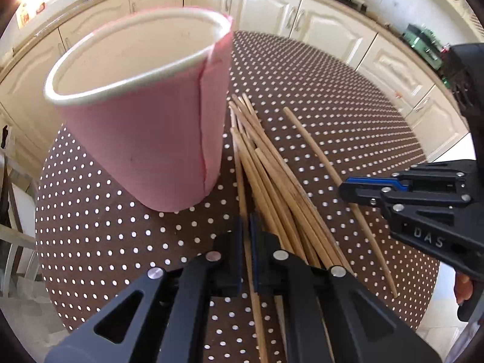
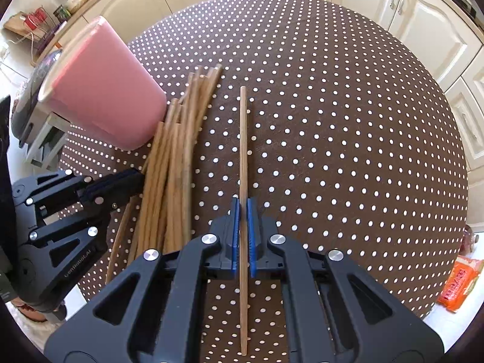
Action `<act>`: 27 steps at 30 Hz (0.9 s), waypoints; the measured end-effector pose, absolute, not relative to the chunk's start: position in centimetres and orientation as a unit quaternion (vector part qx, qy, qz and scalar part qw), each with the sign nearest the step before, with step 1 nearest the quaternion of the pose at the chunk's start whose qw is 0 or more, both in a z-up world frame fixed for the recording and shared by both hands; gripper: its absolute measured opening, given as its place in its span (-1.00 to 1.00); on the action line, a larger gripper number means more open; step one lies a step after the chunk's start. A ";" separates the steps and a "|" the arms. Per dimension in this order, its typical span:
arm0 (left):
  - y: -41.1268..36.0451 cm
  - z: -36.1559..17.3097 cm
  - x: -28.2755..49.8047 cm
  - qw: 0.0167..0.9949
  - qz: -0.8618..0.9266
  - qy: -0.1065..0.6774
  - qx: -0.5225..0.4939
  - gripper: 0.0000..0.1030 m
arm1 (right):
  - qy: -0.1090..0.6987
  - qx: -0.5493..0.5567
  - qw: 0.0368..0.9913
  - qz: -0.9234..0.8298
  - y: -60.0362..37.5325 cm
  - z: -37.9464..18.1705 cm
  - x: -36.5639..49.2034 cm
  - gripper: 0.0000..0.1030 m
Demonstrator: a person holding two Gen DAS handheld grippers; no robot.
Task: Organize utensils
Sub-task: 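Lift both held chopsticks upright and carry them toward the pink cup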
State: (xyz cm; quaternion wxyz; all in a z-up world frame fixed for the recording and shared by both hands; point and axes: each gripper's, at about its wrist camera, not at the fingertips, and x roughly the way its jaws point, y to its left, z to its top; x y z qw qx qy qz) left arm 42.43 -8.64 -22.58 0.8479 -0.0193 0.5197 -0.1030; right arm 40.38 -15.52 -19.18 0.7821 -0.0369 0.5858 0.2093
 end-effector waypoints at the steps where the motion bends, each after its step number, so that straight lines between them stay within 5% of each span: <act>1: -8.6 -22.4 42.1 0.852 -0.108 0.512 -0.020 -0.89 | 0.581 -0.033 0.785 0.211 -16.3 -19.2 40.0 -0.89; 14: -8.7 -16.9 36.4 0.919 -0.171 0.356 -0.023 -0.90 | 0.505 0.002 0.829 0.240 -19.6 -12.8 34.2 -0.89; 27: -4.7 -15.4 32.1 0.932 -0.216 0.283 -0.065 -0.90 | 0.533 0.000 0.817 0.221 -17.0 -14.4 35.9 -0.89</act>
